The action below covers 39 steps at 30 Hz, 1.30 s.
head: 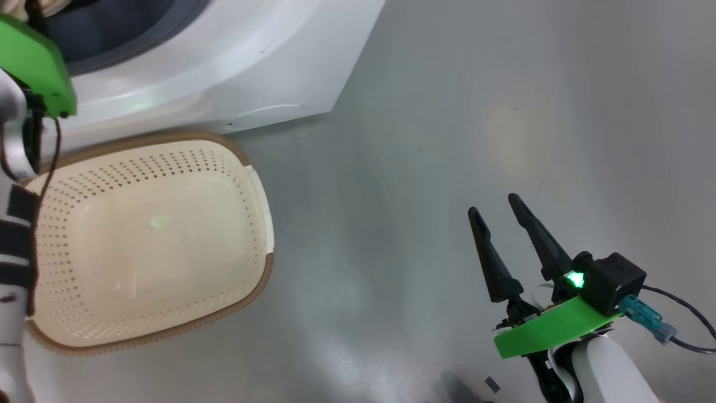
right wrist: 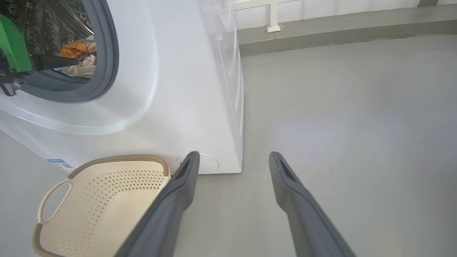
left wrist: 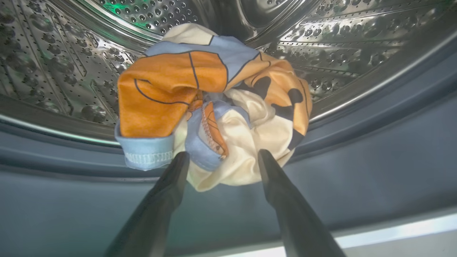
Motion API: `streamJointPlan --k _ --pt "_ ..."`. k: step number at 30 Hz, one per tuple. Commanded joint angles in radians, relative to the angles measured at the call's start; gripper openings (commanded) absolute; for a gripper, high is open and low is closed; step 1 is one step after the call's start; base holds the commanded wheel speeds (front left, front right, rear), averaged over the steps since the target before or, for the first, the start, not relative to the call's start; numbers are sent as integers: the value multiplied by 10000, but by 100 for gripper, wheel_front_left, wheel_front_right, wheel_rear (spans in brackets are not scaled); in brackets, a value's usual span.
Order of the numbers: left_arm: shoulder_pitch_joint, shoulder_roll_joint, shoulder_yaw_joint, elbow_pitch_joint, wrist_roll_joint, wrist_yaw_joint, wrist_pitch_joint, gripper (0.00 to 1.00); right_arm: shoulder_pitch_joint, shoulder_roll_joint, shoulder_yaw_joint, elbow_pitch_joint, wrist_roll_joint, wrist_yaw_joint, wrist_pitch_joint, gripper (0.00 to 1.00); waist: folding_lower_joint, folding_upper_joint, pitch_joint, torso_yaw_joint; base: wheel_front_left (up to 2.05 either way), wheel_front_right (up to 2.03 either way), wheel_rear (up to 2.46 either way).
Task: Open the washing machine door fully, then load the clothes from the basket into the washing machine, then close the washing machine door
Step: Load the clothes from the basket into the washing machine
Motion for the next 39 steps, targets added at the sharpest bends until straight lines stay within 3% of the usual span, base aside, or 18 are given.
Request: streamJointPlan --k 1,17,18,19,20,21,24,25,26,39 --pt "-420 517 211 125 64 -14 82 100 244 -31 325 -164 79 16 -48 100 -1 0 -1 -167 0 0 0" --pt "-1761 818 -249 2555 288 -222 445 98 571 -210 570 -156 51 16 -48 100 -1 0 -5 -536 0 0 0" --pt "-1819 815 -278 2657 303 -217 397 92 595 -227 575 -155 45 16 -48 100 -1 0 5 -549 0 0 0" --pt "-1879 810 -325 2758 336 -212 348 75 614 -242 574 -160 43 16 -48 100 -1 0 17 -560 0 0 0" --pt "-1879 810 -325 2758 336 -212 348 75 614 -242 574 -160 43 16 -48 100 -1 0 17 -560 0 0 0" --pt "-1932 779 -363 2845 361 -176 297 49 630 -253 567 -168 40 16 -48 100 -1 0 29 -571 0 0 0" --pt "-2064 713 -494 3104 454 -78 187 25 658 -281 518 -213 30 16 -48 100 -1 0 111 -602 0 0 0" --pt "-2104 714 -521 3179 474 -53 105 4 661 -289 512 -230 28 16 -48 100 -1 0 134 -619 0 0 0" --pt "-2165 735 -568 3345 489 -76 -84 0 693 -322 488 -247 15 16 -48 100 -1 0 162 -641 0 0 0" --pt "-2928 660 -475 3662 409 473 -2376 0 848 -352 441 -392 -1 16 -48 100 -1 0 520 -710 0 0 0"
